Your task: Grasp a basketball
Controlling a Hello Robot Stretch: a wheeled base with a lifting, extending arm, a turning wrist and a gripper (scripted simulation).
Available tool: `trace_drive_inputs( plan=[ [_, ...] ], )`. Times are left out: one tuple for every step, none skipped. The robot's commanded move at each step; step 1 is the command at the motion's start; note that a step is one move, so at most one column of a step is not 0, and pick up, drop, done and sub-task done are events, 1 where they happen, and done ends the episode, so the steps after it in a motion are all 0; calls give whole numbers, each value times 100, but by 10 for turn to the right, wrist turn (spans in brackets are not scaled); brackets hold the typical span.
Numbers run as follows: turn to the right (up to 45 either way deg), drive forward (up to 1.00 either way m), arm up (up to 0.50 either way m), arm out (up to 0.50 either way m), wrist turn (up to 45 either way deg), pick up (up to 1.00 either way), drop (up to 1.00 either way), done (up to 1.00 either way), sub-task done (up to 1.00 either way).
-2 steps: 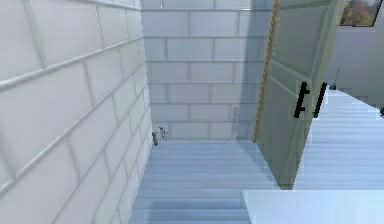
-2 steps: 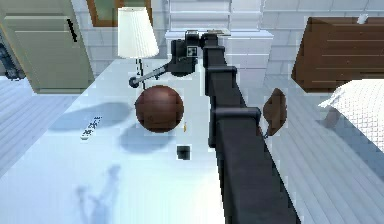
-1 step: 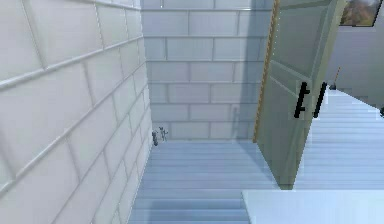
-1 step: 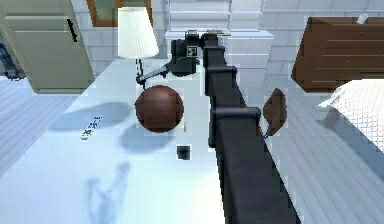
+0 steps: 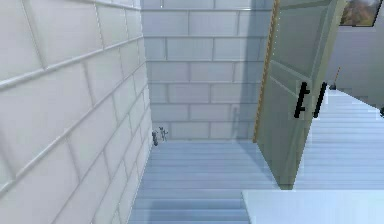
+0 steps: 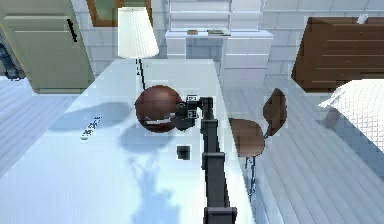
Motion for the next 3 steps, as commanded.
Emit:
trace_drive_inputs(
  plan=[
    [0,0,0,0,0,100,0,0,0],
    [0,0,10,0,0,0,0,0,0],
    [0,0,0,0,0,0,0,100,0]
  ],
)
